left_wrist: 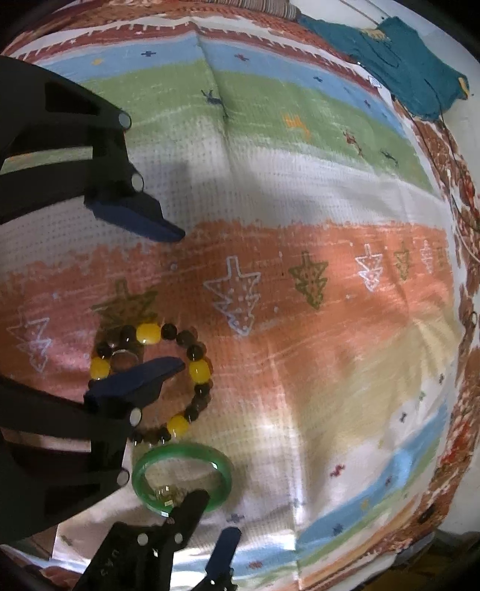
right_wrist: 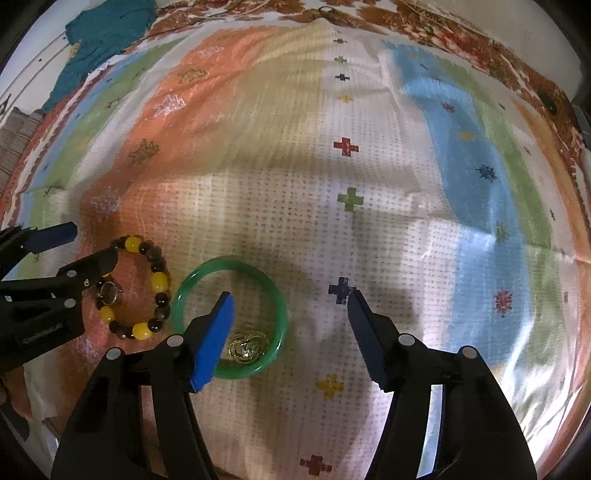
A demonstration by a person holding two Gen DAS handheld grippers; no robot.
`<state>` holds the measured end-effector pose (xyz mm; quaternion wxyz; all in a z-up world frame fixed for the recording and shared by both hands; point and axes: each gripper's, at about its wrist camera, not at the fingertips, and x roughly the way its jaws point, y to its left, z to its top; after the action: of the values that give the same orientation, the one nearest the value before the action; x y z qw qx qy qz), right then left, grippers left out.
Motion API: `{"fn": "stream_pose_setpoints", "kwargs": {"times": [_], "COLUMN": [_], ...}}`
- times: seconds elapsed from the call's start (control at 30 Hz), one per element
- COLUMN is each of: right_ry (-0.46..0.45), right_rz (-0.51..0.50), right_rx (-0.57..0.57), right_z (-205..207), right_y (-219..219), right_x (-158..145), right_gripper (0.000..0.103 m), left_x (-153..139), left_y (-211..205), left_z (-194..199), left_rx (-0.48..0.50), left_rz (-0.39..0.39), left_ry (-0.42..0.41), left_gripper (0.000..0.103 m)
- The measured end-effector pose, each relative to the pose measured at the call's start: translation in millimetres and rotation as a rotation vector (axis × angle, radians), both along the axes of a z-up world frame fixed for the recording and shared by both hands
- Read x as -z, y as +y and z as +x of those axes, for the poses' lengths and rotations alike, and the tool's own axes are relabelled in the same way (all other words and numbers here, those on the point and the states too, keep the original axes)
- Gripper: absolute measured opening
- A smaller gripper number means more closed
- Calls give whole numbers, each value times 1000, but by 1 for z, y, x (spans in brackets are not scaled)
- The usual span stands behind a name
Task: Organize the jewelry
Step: 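Grasp the yellow-and-black bracelet with the left tool while the right tool grasps the green jade bangle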
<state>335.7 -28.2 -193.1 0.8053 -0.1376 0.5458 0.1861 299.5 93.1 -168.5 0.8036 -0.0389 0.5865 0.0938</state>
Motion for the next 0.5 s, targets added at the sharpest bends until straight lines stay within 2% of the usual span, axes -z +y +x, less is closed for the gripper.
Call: {"fn": "stream_pose_setpoints", "kwargs": {"times": [0.03,0.13,0.2,0.27,0.33,0.4,0.5], "right_ry": [3,-3,-8,-14,-15,-12,-16], "right_rz": [0,-14,-28,-32,-33,-31,-25], "right_rx": [0,-8,-7,0,-9,-17,-18], "right_z": [1,2,3,4,2,1,1], "right_y": [0,3,4,3,3,4,2], "right_x": [1,5,6,6,6,6,5], "right_gripper": [59,57,51,38,27,12,9], "left_x": [3,5,6,6,6,6,5], "left_y": [1,0,-2,-3,-3,-2,-2], "left_z": [1,1,0,0,0,-1,-2], "left_rx": [-7,12,27,32,33,34,30], "left_rz": [3,18,24,32,34,35,31], "left_ry": [5,-2,-6,1,9,11,16], "left_gripper": [53,51,42,25,14,12,10]}}
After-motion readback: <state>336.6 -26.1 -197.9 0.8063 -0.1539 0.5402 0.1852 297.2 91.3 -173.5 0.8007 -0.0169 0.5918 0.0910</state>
